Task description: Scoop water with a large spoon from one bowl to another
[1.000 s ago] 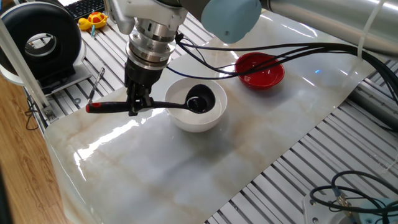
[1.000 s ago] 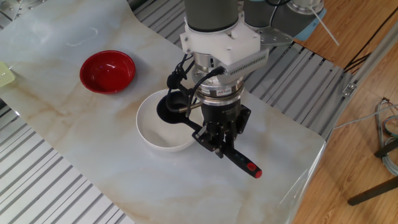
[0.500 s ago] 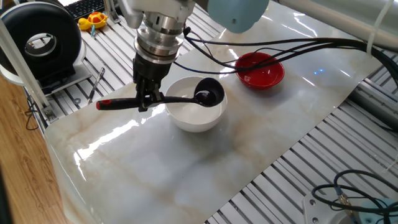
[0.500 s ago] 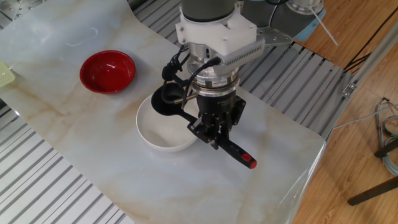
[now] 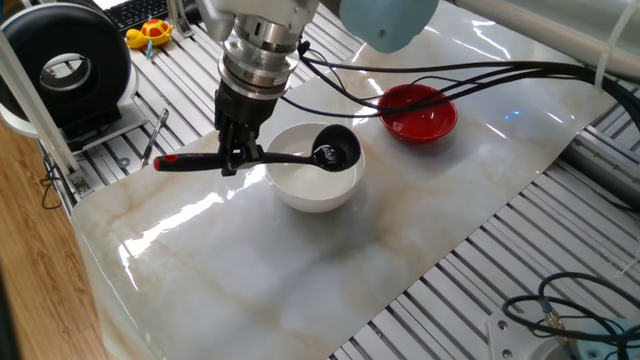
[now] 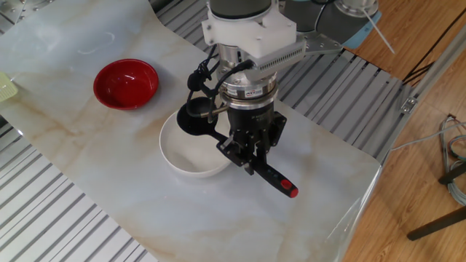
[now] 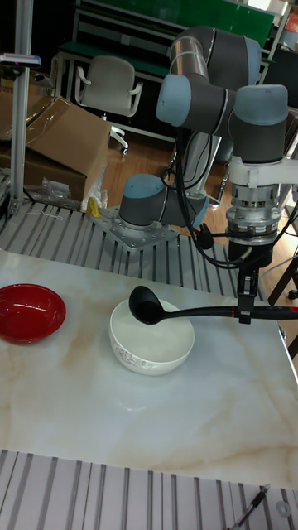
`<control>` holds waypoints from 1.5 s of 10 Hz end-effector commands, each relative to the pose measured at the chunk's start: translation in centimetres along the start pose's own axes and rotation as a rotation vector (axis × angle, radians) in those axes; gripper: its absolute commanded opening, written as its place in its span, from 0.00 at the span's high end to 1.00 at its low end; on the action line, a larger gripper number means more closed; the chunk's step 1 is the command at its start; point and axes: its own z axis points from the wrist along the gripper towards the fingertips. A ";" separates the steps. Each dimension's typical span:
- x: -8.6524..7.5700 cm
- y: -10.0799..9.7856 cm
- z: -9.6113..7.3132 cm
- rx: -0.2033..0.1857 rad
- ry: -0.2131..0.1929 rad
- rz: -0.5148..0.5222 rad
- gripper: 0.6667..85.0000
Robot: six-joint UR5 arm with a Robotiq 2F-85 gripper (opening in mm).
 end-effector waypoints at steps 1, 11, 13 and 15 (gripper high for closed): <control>-0.3 0.0 -0.3 -0.002 -0.016 0.009 0.99; 2.3 0.0 -1.2 0.003 0.009 -0.012 0.99; 1.9 -0.2 -1.2 0.012 -0.008 -0.007 0.99; 1.3 -0.1 -1.2 0.009 -0.030 0.003 0.99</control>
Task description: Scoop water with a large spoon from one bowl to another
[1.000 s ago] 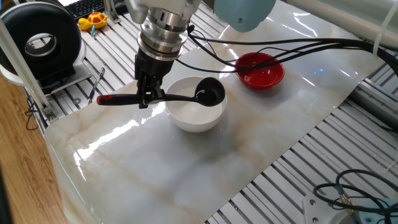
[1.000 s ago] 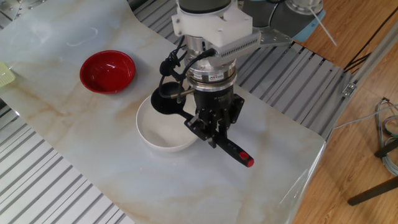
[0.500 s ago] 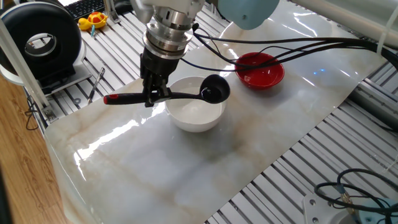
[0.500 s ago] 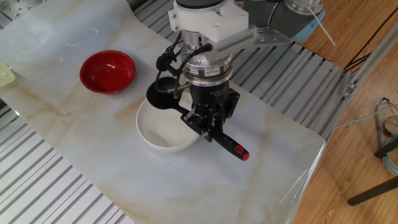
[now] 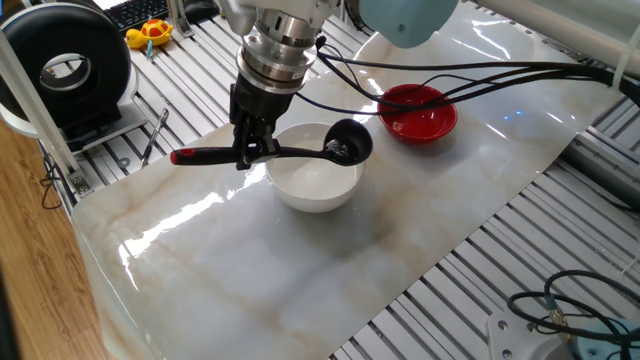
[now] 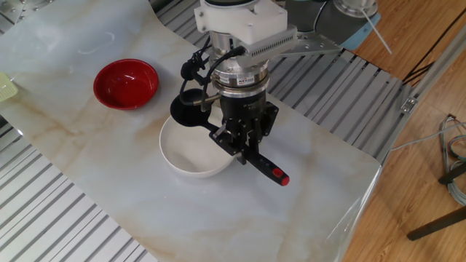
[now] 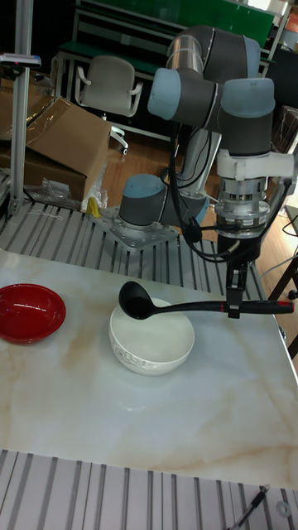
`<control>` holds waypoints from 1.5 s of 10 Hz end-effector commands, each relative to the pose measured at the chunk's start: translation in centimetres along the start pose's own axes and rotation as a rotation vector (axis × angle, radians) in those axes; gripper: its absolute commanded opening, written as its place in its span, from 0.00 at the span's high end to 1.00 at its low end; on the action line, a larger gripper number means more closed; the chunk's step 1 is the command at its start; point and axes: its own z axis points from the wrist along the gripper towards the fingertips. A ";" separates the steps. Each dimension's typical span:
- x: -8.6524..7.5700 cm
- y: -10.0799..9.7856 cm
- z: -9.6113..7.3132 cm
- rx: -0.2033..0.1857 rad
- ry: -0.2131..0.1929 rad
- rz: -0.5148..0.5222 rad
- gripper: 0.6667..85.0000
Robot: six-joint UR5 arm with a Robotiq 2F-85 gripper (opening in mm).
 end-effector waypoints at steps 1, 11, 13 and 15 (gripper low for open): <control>-0.8 0.0 -0.4 0.001 -0.037 0.015 0.99; 1.0 0.5 -1.8 0.019 -0.013 0.040 0.99; 0.4 0.5 -1.8 0.019 -0.034 0.052 0.99; 0.3 0.5 -1.8 0.019 -0.039 0.058 0.99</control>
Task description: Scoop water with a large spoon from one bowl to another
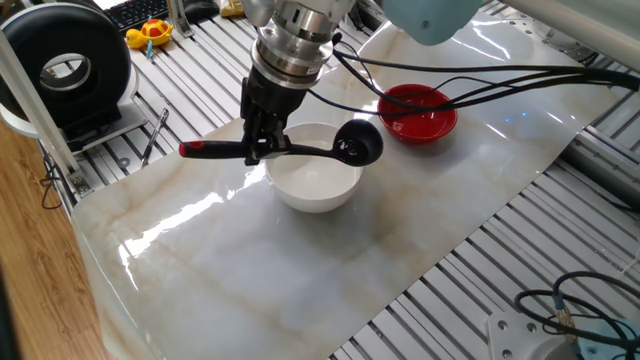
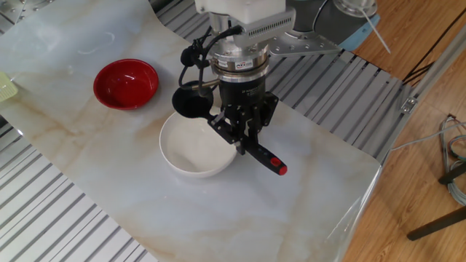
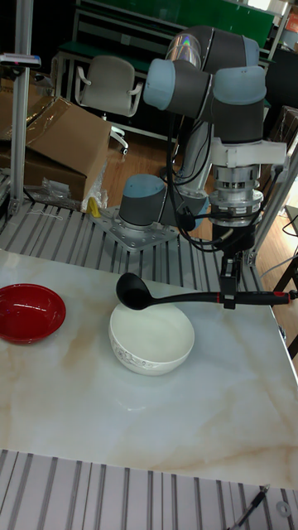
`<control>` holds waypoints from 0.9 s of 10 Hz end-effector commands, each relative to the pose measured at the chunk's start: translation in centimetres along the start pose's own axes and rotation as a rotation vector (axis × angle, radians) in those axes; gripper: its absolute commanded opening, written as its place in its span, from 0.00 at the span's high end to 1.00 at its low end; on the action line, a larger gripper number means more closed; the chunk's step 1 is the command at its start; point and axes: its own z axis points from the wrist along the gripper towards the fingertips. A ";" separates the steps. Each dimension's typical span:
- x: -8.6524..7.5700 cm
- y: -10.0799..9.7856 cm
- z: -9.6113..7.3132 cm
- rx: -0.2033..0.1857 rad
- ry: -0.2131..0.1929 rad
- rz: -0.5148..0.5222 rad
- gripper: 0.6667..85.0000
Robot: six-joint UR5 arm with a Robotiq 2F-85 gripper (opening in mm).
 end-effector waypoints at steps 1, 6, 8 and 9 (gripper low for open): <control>-0.3 -0.1 -0.2 0.004 -0.013 0.017 0.99; 2.2 0.4 -1.1 -0.026 0.010 -0.030 0.99; 3.7 -0.1 -1.3 -0.019 0.023 -0.049 0.99; 4.1 -0.1 -1.4 -0.019 0.023 -0.054 0.99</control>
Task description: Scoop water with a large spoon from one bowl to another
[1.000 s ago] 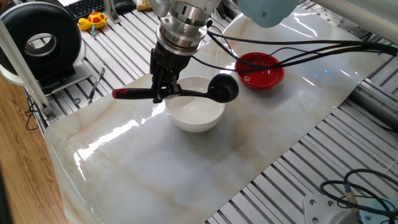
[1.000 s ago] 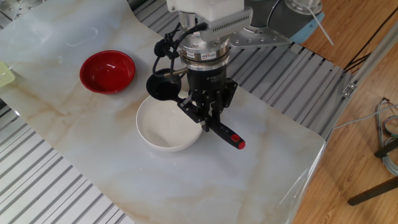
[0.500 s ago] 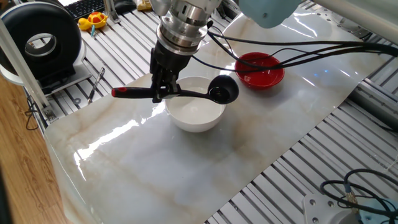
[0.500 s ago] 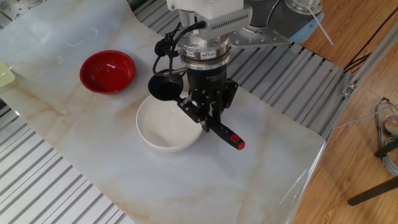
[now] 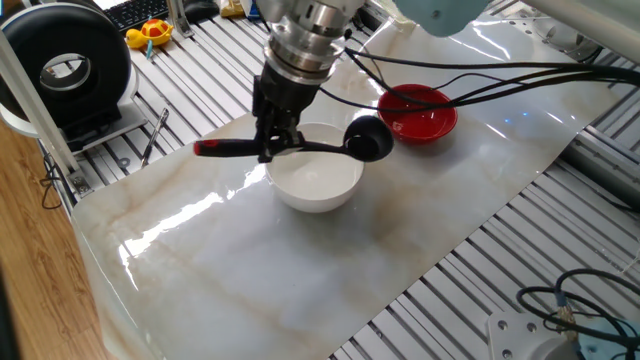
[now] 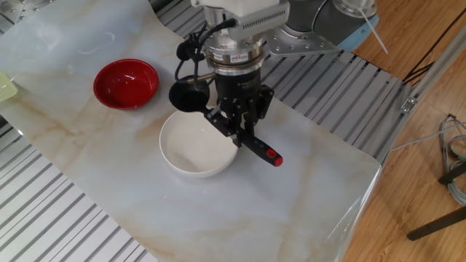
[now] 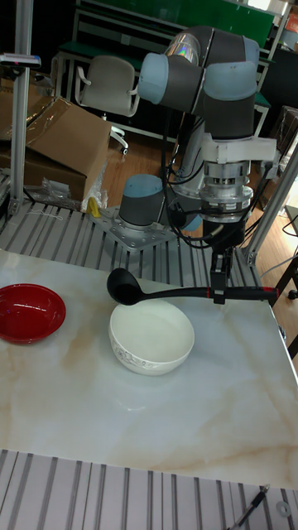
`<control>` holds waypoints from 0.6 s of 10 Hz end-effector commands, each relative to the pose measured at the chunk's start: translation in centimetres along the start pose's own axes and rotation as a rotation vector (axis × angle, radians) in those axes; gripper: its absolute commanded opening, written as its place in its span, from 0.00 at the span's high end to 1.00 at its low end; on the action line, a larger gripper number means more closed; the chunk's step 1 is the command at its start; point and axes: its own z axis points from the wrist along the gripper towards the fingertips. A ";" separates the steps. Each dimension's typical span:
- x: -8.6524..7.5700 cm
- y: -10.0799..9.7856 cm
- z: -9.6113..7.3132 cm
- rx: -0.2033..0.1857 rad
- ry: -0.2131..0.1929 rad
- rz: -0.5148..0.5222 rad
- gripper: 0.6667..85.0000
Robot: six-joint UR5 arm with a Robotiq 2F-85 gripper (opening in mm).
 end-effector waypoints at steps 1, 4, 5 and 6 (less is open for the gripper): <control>1.3 -0.1 -0.5 -0.002 -0.006 -0.017 0.99; 0.5 -0.4 -0.4 0.014 -0.029 0.004 0.99; 0.1 -0.7 -0.4 0.022 -0.044 0.016 0.99; -0.3 -0.8 -0.5 0.027 -0.059 0.031 0.99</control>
